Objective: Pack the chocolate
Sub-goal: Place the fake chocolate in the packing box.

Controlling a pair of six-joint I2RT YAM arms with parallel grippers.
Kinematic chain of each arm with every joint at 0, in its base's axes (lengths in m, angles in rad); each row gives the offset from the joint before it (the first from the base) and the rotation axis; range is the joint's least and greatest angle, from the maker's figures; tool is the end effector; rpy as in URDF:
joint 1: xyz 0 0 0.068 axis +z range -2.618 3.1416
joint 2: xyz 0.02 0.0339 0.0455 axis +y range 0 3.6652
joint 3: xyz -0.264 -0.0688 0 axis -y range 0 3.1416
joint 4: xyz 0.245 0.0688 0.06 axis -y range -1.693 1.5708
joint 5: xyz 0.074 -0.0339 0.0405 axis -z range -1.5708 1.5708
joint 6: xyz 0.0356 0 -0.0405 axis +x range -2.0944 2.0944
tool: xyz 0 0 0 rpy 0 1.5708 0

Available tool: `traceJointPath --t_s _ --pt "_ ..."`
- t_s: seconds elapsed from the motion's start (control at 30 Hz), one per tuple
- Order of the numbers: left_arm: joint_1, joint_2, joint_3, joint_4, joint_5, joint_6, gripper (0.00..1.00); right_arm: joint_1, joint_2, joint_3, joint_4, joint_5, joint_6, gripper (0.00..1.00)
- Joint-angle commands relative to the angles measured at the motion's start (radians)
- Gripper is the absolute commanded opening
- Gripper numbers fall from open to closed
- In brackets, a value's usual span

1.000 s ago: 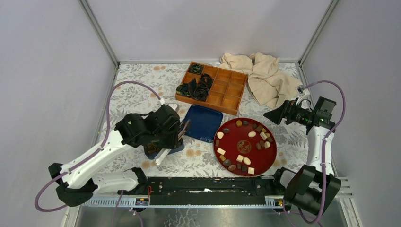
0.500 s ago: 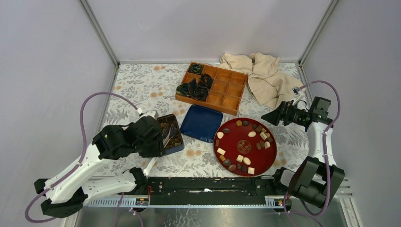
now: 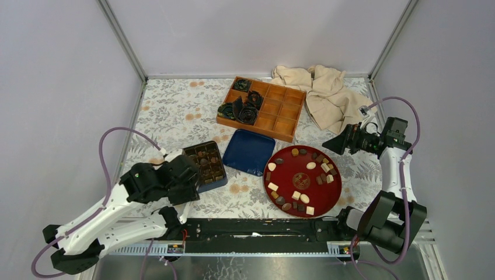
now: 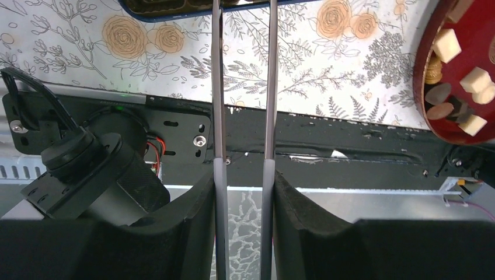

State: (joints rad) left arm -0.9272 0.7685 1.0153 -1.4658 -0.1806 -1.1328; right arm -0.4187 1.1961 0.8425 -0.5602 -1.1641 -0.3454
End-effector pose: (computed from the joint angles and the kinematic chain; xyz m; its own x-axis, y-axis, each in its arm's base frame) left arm 0.0595 -0.0687 0.3127 -0.9179 -0.2609 -0.2988 -0.1921 0.9514 -0.2405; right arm 0.2214 -0.0627 0.2609 -0.5617 0.1033 -0.8209 -0.5758 0.6636 0.4775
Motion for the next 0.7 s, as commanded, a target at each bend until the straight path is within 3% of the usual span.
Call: traceJointPath --t_s 0.0,0.43,0.67 --pt "0.007 0.045 0.005 0.007 -0.063 -0.057 0.0 0.008 -0.002 0.047 -0.04 -0.024 -0.044 1.0" --pt "0.092 0.119 -0.009 0.007 -0.106 0.035 0.0 0.009 -0.007 0.049 -0.051 -0.032 -0.052 1.0" --pt "0.117 0.179 -0.005 0.013 -0.083 0.079 0.08 0.009 -0.009 0.049 -0.049 -0.027 -0.053 1.0"
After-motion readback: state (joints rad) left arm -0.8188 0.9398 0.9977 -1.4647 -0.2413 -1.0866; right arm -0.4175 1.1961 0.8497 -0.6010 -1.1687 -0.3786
